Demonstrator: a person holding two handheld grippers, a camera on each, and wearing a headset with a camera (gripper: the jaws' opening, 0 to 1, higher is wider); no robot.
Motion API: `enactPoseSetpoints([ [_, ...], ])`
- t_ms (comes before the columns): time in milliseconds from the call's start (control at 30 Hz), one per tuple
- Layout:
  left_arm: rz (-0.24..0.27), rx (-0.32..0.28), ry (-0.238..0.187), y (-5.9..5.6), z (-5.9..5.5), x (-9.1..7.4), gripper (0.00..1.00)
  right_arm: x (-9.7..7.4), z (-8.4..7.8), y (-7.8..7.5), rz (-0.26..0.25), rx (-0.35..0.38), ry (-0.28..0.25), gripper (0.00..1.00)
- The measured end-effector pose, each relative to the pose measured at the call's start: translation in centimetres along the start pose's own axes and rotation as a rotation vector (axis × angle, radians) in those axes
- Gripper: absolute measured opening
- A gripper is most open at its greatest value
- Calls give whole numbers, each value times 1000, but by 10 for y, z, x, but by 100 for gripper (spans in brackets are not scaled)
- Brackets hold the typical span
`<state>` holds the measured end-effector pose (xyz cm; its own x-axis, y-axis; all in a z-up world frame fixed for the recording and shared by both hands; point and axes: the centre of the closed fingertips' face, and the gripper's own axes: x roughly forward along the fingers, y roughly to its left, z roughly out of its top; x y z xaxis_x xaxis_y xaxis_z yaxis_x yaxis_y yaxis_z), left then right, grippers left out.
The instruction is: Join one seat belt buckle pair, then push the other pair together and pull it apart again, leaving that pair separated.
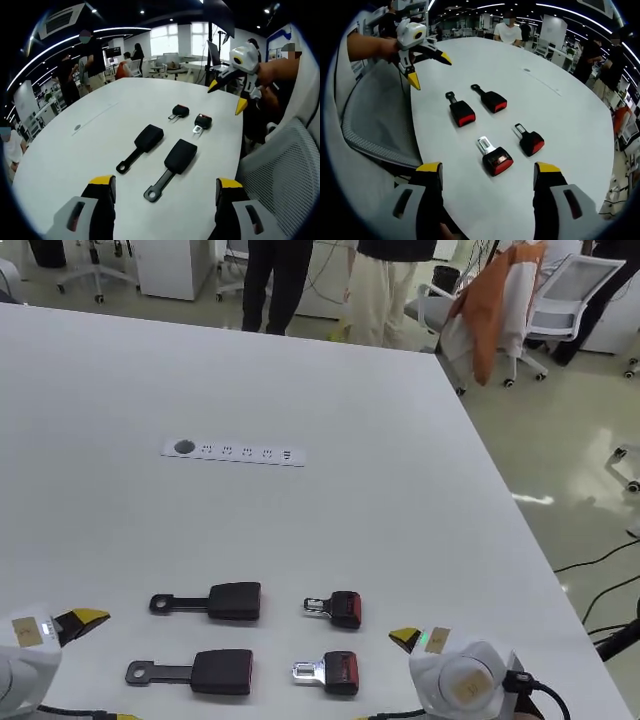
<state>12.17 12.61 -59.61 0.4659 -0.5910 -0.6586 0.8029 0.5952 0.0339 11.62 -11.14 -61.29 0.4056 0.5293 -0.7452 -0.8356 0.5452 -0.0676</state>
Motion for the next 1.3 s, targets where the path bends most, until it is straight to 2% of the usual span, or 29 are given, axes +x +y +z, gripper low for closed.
enactPoseSetpoints([
  [133, -25, 13, 7, -2, 4, 8, 82, 5, 0, 0, 11, -6, 4, 71],
  [300, -54, 28, 32, -4, 2, 18, 82, 10, 0, -1, 31, -4, 18, 69],
  [433, -76, 37, 44, -4, 5, 23, 81, 14, -2, -3, 40, -19, 27, 67],
  [500, -83, 47, 79, -1, -1, 26, 81, 18, -5, -4, 51, -19, 37, 66],
  [533, -84, 58, 87, 0, 1, 28, 81, 20, -6, -4, 57, -20, 40, 65],
  [667, -107, 62, 85, -1, 1, 36, 80, 27, -7, -5, 71, -40, 48, 64],
  [767, -128, 49, 104, -2, -4, 43, 76, 31, -6, -5, 87, -60, 49, 62],
  [800, -138, 57, 120, -3, -3, 43, 74, 32, -6, -4, 91, -67, 50, 61],
  [1000, -190, 105, 152, -8, -10, 54, 68, 42, -3, -2, 145, -119, 62, 53],
  [1100, -206, 108, 164, -9, -5, 59, 65, 49, -5, -5, 155, -147, 81, 53],
  [1200, -225, 132, 176, -11, -7, 68, 60, 57, -12, -9, 173, -165, 101, 49],
  [1300, -252, 139, 178, -12, -10, 80, 60, 61, -15, -12, 185, -173, 115, 48],
])
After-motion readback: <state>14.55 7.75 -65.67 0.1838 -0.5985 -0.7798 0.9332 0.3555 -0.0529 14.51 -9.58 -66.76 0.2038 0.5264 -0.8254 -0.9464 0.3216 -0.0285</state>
